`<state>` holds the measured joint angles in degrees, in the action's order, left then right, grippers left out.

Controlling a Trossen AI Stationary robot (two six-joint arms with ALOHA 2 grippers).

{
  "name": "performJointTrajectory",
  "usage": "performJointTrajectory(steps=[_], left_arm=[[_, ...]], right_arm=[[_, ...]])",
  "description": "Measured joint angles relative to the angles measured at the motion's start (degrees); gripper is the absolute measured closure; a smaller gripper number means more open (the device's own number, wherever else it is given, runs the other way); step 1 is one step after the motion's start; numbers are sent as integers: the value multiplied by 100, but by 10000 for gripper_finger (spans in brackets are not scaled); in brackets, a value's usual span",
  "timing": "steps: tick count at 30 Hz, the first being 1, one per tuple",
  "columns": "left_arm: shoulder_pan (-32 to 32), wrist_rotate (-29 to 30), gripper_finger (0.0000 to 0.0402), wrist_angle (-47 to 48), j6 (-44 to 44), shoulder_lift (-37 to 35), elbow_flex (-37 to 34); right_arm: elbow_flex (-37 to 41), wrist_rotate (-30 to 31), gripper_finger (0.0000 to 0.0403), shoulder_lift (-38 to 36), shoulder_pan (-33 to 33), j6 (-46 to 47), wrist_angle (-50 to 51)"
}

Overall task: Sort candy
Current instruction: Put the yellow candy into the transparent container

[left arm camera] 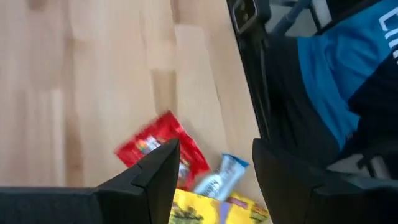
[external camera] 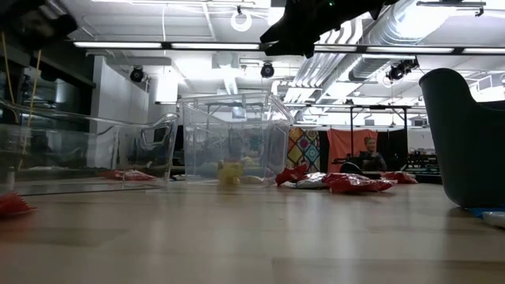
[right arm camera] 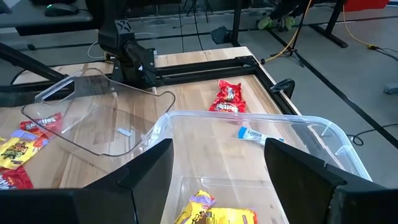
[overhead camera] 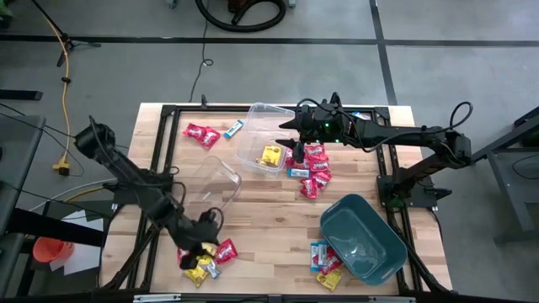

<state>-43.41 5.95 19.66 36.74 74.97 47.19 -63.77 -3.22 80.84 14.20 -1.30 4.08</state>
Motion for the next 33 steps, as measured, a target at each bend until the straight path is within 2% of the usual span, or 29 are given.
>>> performJointTrajectory(steps=[6, 9, 17, 24, 33], left_arm=[[-442, 79, 213, -2, 771, 509, 1], [-570, 80, 214, 209, 817, 838, 199], [-818, 560, 214, 2580, 105, 2006, 1849], [-890, 55, 214, 2540, -141, 2838, 1971], [-888, 46, 214, 2542, -145, 3050, 1835]], right_arm=[[0, 0, 153, 0, 0, 0, -23], [0, 2, 153, 0, 0, 0, -52], [0, 4, 153, 0, 0, -10, -206], [0, 7, 153, 0, 0, -88, -203], [0, 7, 153, 0, 0, -153, -199]])
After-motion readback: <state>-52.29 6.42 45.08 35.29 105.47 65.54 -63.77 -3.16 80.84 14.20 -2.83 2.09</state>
